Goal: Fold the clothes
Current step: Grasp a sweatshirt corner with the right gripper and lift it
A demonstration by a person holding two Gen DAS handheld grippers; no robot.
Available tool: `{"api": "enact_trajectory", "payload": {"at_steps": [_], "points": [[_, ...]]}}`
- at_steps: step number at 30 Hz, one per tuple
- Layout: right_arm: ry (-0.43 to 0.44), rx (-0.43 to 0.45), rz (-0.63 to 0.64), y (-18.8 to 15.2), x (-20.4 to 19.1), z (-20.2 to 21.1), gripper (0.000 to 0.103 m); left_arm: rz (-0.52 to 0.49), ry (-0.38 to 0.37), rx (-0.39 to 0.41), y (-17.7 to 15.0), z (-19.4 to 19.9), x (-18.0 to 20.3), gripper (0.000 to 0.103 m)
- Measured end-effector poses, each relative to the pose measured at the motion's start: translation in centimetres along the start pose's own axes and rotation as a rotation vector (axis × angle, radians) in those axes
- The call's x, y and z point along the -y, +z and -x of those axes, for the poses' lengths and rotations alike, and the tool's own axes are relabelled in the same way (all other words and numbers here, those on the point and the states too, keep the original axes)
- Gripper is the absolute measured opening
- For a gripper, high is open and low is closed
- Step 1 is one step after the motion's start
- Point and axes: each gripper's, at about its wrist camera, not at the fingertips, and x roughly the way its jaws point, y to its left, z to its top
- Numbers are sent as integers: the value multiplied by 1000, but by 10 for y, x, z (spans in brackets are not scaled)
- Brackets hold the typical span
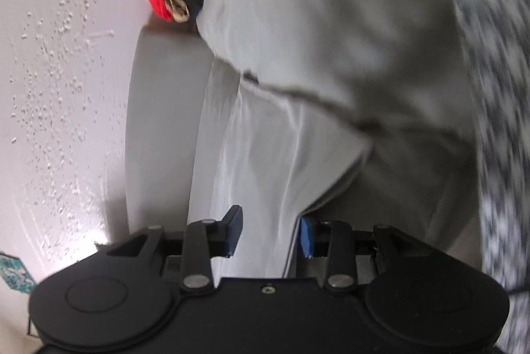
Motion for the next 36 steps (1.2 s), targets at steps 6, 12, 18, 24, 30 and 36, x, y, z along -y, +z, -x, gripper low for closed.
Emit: {"api": "enact_trajectory", "payload": {"at_steps": [6,12,18,24,30,36], "points": [[-33,72,33,21,1,-21,32,68,9,8,0,2,-26,36],[-61,100,22,29,1,-25,12,191,117,26,6,-4,-84,36],[-196,112,205,21,-33,-19,5,273,213,38,6,-16,-133,36],[-271,145,609,-13,-106,-14,4,271,172,-23,2,-28,-146,34],[-206,136,1168,-102,-209,-33,4,284,72,109,-4,26,-152,38],[-42,-68,1432,-203,-253,-88,4,358,92,207,-17,66,-176,40]]}}
